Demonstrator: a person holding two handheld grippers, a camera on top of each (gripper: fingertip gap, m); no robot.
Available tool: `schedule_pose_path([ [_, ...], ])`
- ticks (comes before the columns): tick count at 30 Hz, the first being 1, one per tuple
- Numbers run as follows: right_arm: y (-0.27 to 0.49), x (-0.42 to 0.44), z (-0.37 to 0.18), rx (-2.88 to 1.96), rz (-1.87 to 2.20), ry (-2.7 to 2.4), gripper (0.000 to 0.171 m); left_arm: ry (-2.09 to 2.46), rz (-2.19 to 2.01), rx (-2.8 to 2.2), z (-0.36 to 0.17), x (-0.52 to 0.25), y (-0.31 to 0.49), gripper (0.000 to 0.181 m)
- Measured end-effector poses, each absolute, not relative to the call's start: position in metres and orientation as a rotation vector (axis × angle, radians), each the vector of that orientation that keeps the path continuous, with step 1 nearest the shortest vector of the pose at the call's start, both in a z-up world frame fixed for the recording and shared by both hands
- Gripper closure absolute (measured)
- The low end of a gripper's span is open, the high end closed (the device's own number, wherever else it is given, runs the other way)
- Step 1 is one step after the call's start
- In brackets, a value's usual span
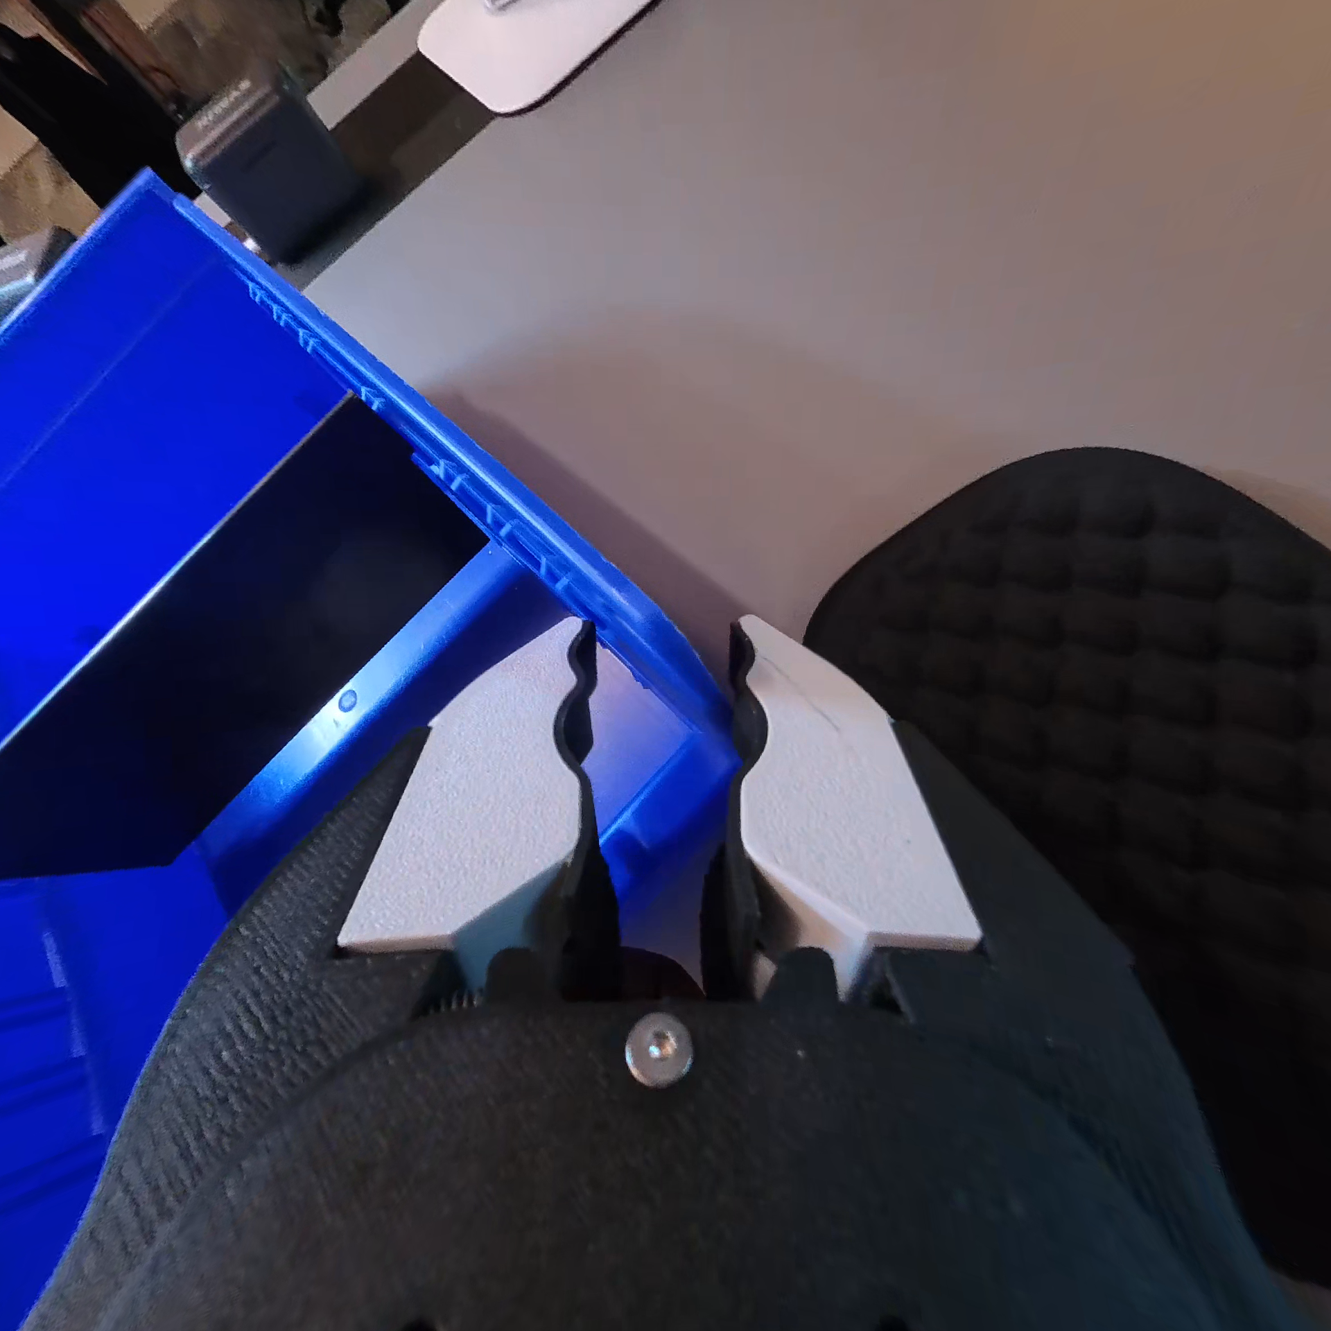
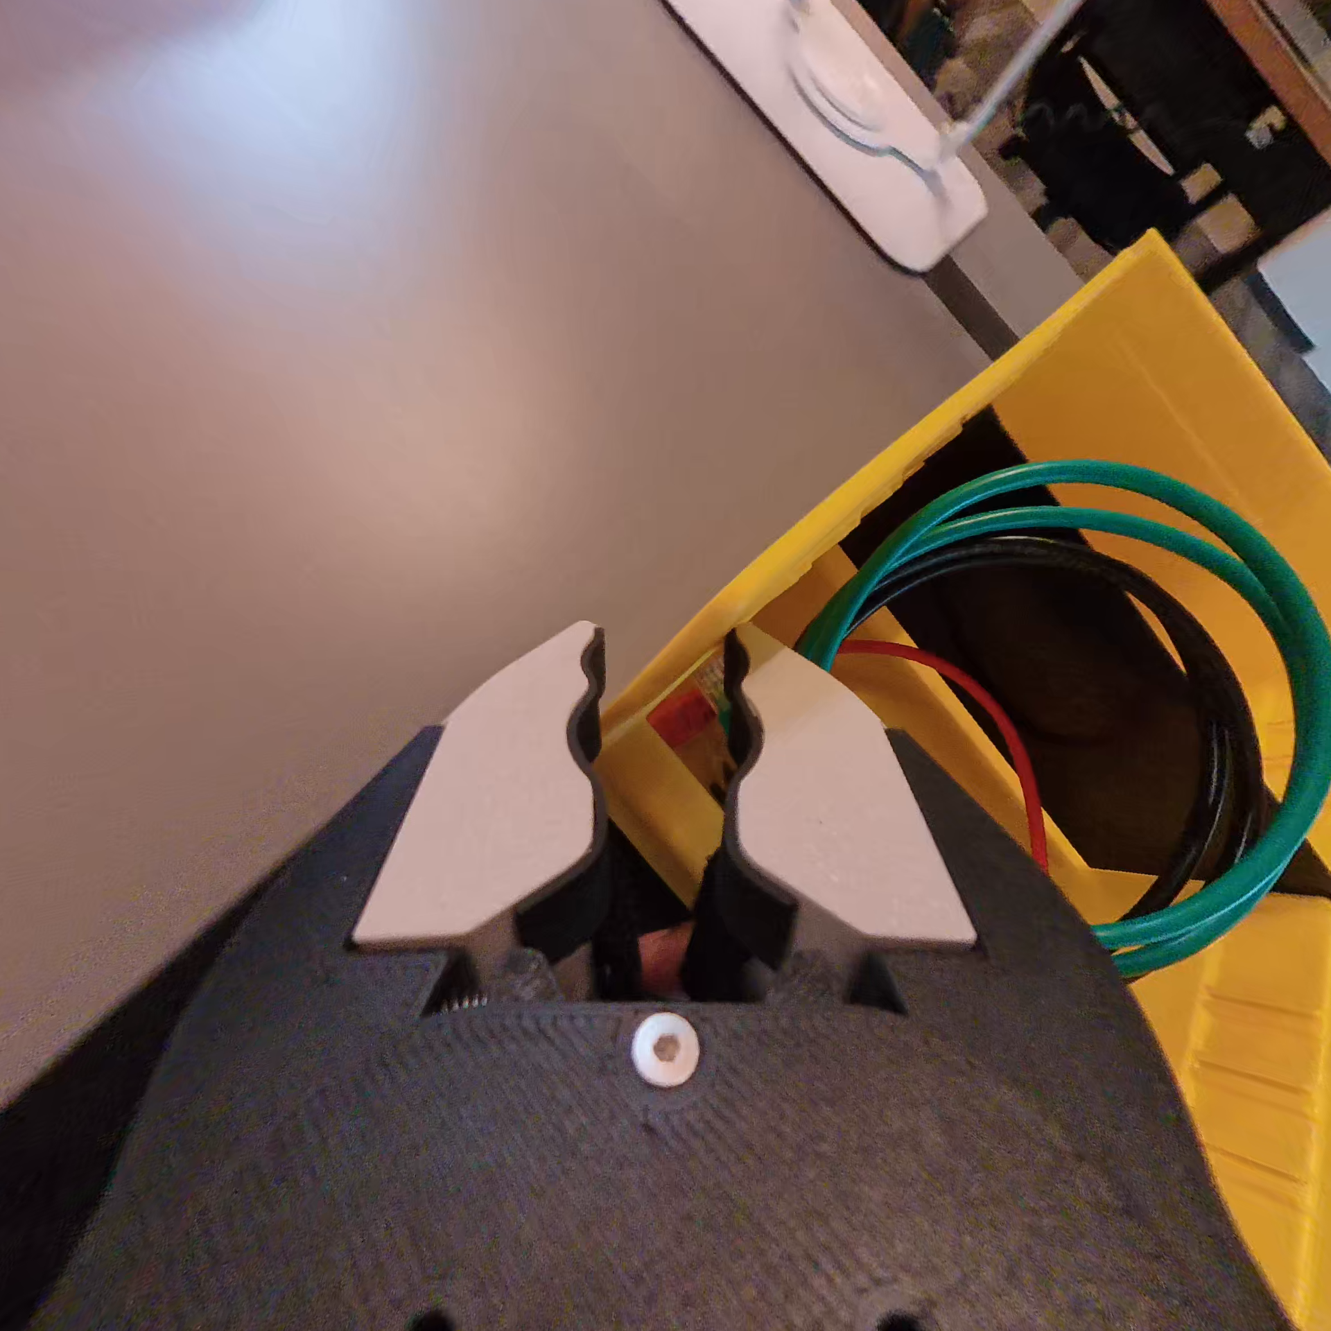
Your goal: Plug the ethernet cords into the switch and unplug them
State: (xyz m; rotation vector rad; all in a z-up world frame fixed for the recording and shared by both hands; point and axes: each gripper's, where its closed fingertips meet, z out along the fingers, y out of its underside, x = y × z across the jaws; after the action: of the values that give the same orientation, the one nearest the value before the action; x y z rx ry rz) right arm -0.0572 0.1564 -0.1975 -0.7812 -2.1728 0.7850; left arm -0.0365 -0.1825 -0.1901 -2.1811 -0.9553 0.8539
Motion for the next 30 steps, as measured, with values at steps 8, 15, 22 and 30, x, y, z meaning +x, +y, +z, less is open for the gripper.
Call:
schedule_pose_path([
  [8,0.060,-0.059,-0.197,-0.647,0.824,-2.250,0.137,-0.961,0.832,-2.085,-0.190,-0.045,-0.179,0.143],
  [15,-0.010,-0.067,-0.196,-0.522,0.890,-2.309,0.136,-0.961,0.888,-2.084,-0.191,-0.049,-0.177,0.143],
  [22,-0.068,-0.078,-0.196,-0.414,0.934,-2.357,0.135,-0.949,0.907,-2.080,-0.192,-0.050,-0.177,0.143],
  [30,-0.125,-0.068,-0.195,-0.265,1.016,-2.414,0.133,-0.945,0.897,-2.066,-0.191,-0.051,-0.177,0.142],
])
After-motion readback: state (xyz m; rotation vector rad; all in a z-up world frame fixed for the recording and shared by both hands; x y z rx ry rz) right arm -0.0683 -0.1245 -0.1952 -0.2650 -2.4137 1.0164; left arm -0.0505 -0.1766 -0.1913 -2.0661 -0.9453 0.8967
